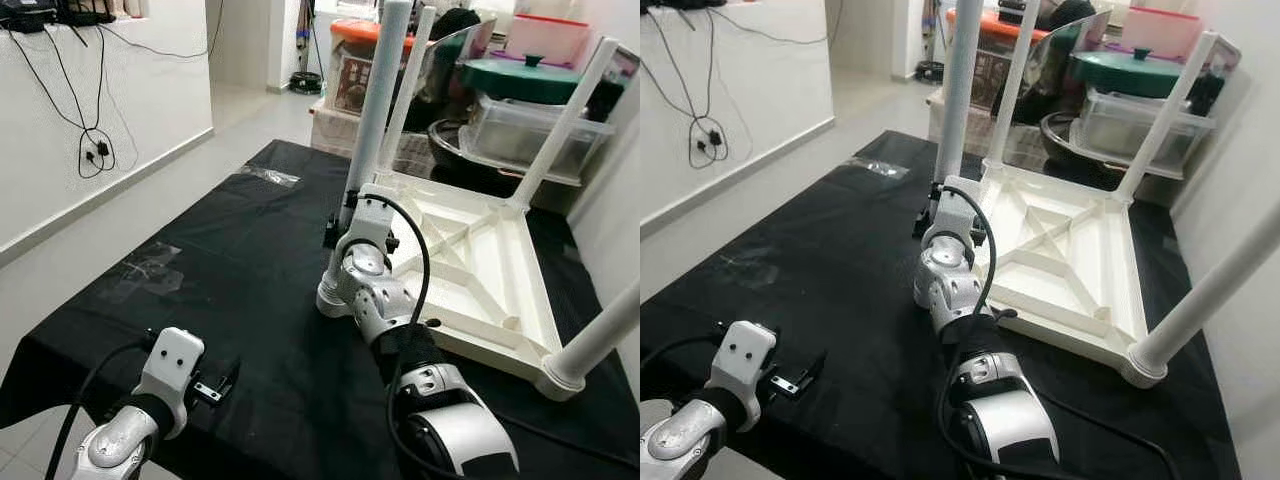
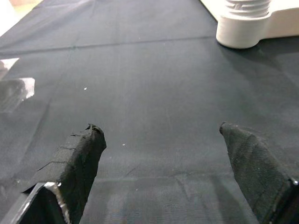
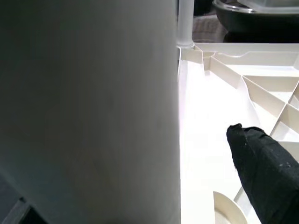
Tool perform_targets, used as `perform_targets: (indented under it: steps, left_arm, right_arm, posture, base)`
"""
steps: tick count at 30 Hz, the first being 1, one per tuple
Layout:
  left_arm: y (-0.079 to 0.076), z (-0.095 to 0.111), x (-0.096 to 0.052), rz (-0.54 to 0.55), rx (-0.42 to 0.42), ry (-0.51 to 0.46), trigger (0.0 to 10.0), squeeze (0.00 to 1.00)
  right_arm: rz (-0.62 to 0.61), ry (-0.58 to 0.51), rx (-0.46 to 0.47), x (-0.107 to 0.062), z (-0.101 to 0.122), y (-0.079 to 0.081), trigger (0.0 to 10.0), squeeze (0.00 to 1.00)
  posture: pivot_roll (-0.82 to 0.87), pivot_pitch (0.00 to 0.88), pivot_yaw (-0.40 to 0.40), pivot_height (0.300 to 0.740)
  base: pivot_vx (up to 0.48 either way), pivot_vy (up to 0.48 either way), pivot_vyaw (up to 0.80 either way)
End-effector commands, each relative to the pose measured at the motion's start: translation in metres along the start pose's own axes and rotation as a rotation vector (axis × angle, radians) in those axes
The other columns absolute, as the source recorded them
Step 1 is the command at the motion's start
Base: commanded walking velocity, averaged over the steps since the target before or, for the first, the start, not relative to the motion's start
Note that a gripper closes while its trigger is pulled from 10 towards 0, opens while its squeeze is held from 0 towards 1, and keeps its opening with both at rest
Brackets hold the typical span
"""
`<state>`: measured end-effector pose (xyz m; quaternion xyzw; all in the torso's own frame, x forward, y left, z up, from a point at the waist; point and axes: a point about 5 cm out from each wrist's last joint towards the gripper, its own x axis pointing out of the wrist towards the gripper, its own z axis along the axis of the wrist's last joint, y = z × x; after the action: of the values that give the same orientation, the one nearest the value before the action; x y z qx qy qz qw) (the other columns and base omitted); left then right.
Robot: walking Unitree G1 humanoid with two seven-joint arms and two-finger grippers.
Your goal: Building children table
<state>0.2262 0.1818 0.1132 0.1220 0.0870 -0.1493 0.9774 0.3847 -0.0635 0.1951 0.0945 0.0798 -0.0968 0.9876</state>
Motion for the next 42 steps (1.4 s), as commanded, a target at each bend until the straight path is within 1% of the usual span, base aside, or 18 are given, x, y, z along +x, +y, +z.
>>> perform_targets:
  steps: [1,2,4,6,10,14,17,22,25,26,27,28,30,35,42]
  left_arm:
    - [-0.002,-0.003,0.001,-0.016,0.012,0.012,10.0,0.0]
    - [-0.002,-0.003,0.001,-0.017,0.013,0.012,10.0,0.0]
    - [-0.002,-0.003,0.001,-0.017,0.013,0.012,10.0,0.0]
    - [-0.002,-0.003,0.001,-0.02,0.015,0.013,10.0,0.0]
    - [-0.001,-0.003,0.001,-0.021,0.017,0.014,10.0,0.0]
    - [-0.001,-0.004,0.001,-0.024,0.021,0.014,10.0,0.0]
    - [-0.001,-0.004,0.001,-0.025,0.021,0.014,10.0,0.0]
    - [0.0,-0.003,0.002,-0.033,0.026,0.013,10.0,0.0]
    - [0.0,-0.004,0.002,-0.033,0.028,0.013,10.0,0.0]
    - [0.001,-0.004,0.002,-0.034,0.031,0.014,10.0,0.0]
    - [0.001,-0.004,0.002,-0.034,0.031,0.014,10.0,0.0]
    - [0.001,-0.004,0.002,-0.033,0.032,0.015,10.0,0.0]
    - [0.001,-0.004,0.002,-0.032,0.034,0.016,10.0,0.0]
    - [0.004,-0.004,0.002,-0.027,0.037,0.017,10.0,0.0]
    - [0.009,-0.001,0.002,0.01,0.035,0.002,10.0,0.0]
  right_arm:
    - [-0.049,0.057,0.018,0.001,-0.013,-0.01,10.0,0.33]
    - [-0.045,0.052,0.022,0.0,-0.01,-0.01,10.0,0.0]
    - [-0.045,0.052,0.022,0.0,-0.01,-0.01,10.0,0.0]
    - [-0.025,0.008,0.036,0.0,0.003,-0.013,10.0,0.0]
    - [-0.011,-0.013,0.041,0.002,0.011,-0.017,10.0,0.0]
    - [0.015,-0.059,0.026,0.005,0.027,-0.029,10.0,0.0]
    - [0.026,-0.073,0.025,0.006,0.032,-0.031,10.0,0.0]
    - [0.095,-0.142,0.018,0.006,0.053,-0.035,10.0,0.0]
    - [0.105,-0.156,0.019,0.006,0.056,-0.036,10.0,0.0]
    - [0.131,-0.176,0.034,0.005,0.058,-0.036,1.9,0.0]
    - [0.139,-0.179,0.038,0.005,0.059,-0.037,1.9,0.0]
    - [0.143,-0.165,0.043,0.006,0.056,-0.037,0.0,0.0]
    - [0.164,-0.131,0.052,0.006,0.051,-0.036,0.0,0.0]
    - [0.176,-0.097,0.07,0.005,0.045,-0.035,0.0,0.0]
    - [0.177,-0.103,0.061,0.008,0.051,-0.037,0.0,0.0]
  posture:
    - [0.1,0.0,-0.124,0.74]
    - [0.1,0.0,-0.124,0.74]
    - [0.1,0.0,-0.124,0.74]
    - [0.1,0.0,-0.121,0.74]
    - [0.1,0.0,-0.118,0.74]
    - [0.09,0.0,-0.115,0.74]
    - [0.09,0.0,-0.113,0.74]
    - [0.09,0.0,-0.108,0.74]
    - [0.09,0.0,-0.108,0.74]
    - [0.09,0.0,-0.107,0.74]
    - [0.09,0.0,-0.107,0.74]
    - [0.09,0.0,-0.106,0.74]
    - [0.09,0.0,-0.106,0.74]
    - [0.1,0.0,-0.107,0.74]
    - [0.1,0.0,-0.106,0.74]
  base:
    - [0.0,0.0,0.0]
    - [0.0,0.0,0.0]
    - [0.0,0.0,0.0]
    - [0.0,0.0,0.0]
    - [0.0,0.0,0.0]
    - [0.0,0.0,0.0]
    - [0.0,0.0,0.0]
    - [0.0,0.0,0.0]
    - [0.0,0.0,0.0]
    - [0.0,0.0,0.0]
    - [0.0,0.0,0.0]
    - [0.0,0.0,0.0]
    - [0.0,0.0,0.0]
    - [0.0,0.0,0.0]
    - [0.0,0.0,0.0]
